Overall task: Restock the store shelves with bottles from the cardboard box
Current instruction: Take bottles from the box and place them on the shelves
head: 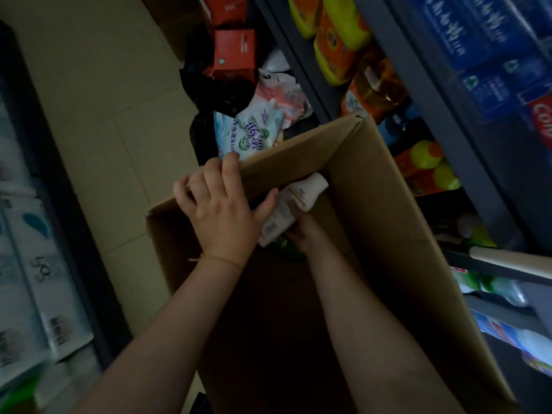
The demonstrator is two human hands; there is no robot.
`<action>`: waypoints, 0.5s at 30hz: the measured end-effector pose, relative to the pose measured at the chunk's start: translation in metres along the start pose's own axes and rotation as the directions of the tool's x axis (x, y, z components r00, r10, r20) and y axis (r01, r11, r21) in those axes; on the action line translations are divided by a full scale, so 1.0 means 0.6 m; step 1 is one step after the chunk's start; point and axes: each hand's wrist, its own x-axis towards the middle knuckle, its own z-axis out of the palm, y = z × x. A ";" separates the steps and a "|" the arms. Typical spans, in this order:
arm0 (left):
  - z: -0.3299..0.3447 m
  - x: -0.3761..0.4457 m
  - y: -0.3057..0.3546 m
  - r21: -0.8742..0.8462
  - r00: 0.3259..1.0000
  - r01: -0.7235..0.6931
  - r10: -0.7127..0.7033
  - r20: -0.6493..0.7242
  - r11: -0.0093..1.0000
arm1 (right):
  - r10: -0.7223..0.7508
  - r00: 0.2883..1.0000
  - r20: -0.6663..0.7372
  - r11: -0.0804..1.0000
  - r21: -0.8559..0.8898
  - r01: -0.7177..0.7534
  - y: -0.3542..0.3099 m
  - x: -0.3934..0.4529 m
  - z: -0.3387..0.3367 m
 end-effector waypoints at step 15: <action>-0.321 -0.116 0.150 -0.768 0.755 0.585 0.170 0.633 0.261 | -0.420 0.875 0.241 0.903 0.018 0.428 -0.072 -0.568 -0.055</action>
